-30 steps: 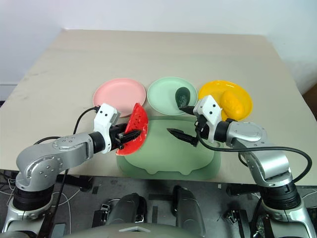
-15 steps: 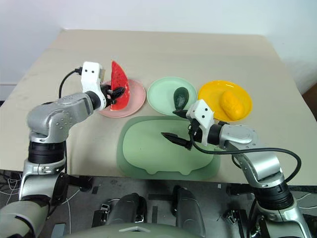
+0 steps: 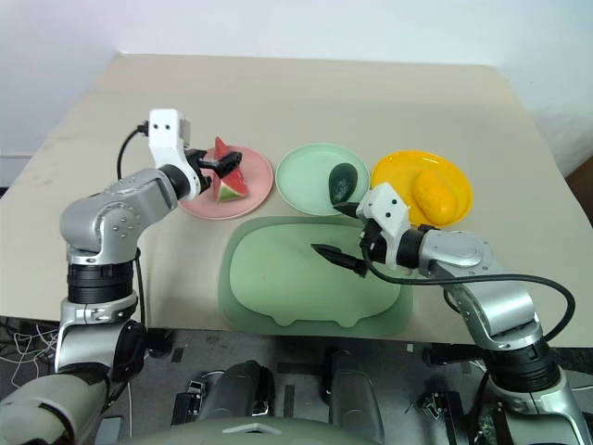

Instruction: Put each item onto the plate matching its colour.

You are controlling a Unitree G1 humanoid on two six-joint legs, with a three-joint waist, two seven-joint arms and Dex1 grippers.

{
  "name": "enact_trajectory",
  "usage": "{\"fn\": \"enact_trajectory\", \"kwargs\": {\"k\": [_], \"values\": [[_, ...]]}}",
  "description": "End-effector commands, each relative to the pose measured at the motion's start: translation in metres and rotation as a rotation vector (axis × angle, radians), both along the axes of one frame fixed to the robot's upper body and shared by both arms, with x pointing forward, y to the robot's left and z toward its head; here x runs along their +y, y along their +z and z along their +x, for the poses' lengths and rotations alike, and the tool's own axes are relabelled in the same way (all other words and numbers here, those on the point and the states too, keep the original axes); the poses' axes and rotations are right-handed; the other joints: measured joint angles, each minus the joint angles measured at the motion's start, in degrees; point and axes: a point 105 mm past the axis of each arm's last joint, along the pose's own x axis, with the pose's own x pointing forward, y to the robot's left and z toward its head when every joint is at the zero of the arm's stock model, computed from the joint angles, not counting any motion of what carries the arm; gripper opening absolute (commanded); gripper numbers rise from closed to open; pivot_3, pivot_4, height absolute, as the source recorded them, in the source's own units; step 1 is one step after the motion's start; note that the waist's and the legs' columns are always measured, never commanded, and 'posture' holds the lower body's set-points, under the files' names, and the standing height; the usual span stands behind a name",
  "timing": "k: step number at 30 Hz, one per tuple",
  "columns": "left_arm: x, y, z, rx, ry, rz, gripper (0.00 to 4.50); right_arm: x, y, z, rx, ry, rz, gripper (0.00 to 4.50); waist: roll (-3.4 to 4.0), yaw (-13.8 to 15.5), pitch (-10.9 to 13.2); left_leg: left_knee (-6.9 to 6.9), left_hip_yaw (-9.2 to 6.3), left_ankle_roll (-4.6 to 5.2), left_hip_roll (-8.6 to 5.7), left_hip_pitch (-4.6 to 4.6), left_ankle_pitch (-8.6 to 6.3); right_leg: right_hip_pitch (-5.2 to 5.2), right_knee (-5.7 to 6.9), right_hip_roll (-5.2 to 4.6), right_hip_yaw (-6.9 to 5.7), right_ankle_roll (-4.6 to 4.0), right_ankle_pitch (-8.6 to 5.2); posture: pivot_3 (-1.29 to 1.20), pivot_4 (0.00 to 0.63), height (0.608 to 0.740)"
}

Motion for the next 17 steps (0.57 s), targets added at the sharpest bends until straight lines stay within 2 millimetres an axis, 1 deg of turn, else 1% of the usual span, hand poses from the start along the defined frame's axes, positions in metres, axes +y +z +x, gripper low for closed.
{"fn": "enact_trajectory", "kwargs": {"k": [1,3,5,8,10,13,14,16,17], "values": [[0.014,0.033,-0.017,-0.169,0.032,0.046,4.48,-0.018,0.014,0.012,-0.058,-0.045,-0.018,4.50,0.00,-0.04,0.00,0.00,0.00,0.00,0.00,-0.01,0.00,0.00,0.00,0.00,0.00,0.00,0.00,0.00,0.150,0.740],[0.025,0.037,-0.033,-0.246,0.028,0.133,4.48,-0.028,0.018,0.019,-0.064,-0.079,-0.012,4.50,0.01,-0.36,0.00,-0.02,0.03,-0.01,0.00,0.02,0.00,-0.02,0.01,0.01,0.02,0.00,0.00,0.00,0.150,0.740],[0.033,0.034,-0.051,-0.297,-0.009,0.159,4.48,-0.036,0.020,0.025,-0.068,-0.102,0.016,4.50,0.02,-0.31,0.00,-0.04,0.05,-0.05,0.04,0.03,0.03,-0.04,0.04,0.03,0.04,-0.01,0.00,0.00,0.150,0.740],[0.046,0.013,-0.085,-0.300,-0.069,0.222,4.48,-0.050,0.014,0.024,-0.063,-0.116,0.005,4.50,0.02,-0.20,0.01,-0.05,0.07,-0.07,0.10,0.03,0.04,-0.05,0.04,0.05,0.04,-0.03,-0.01,0.00,0.150,0.740],[0.056,-0.005,-0.101,-0.263,-0.063,0.227,4.48,-0.057,0.009,0.021,-0.021,-0.103,0.006,4.50,0.02,0.00,0.01,-0.03,0.09,0.03,0.13,-0.01,-0.02,-0.08,0.01,0.04,0.04,-0.03,-0.01,0.00,0.150,0.740],[0.069,-0.027,-0.120,-0.213,-0.032,0.210,4.48,-0.064,0.003,0.024,0.008,-0.110,0.003,4.50,0.01,0.10,0.00,0.04,0.06,0.19,0.16,-0.01,-0.11,-0.03,-0.03,0.00,0.03,-0.08,-0.04,0.00,0.150,0.740],[0.072,-0.037,-0.127,-0.189,-0.019,0.205,4.48,-0.064,0.001,0.026,0.012,-0.111,0.000,4.50,0.00,0.14,0.00,0.05,0.06,0.21,0.16,0.02,-0.12,0.01,-0.04,-0.01,0.04,-0.22,-0.12,0.00,0.150,0.740],[0.074,-0.051,-0.137,-0.158,-0.003,0.196,4.48,-0.064,-0.001,0.029,0.015,-0.103,-0.003,4.50,0.01,0.00,0.00,0.08,0.06,0.21,0.16,0.03,-0.12,0.03,-0.05,-0.01,0.04,-0.23,-0.13,0.00,0.150,0.740],[0.072,-0.055,-0.140,-0.149,-0.007,0.197,4.48,-0.063,-0.001,0.030,0.014,-0.101,-0.001,4.50,0.01,0.00,0.00,0.08,0.06,0.22,0.16,0.05,-0.13,0.03,-0.03,-0.01,0.06,-0.23,-0.13,0.00,0.150,0.740]]}}
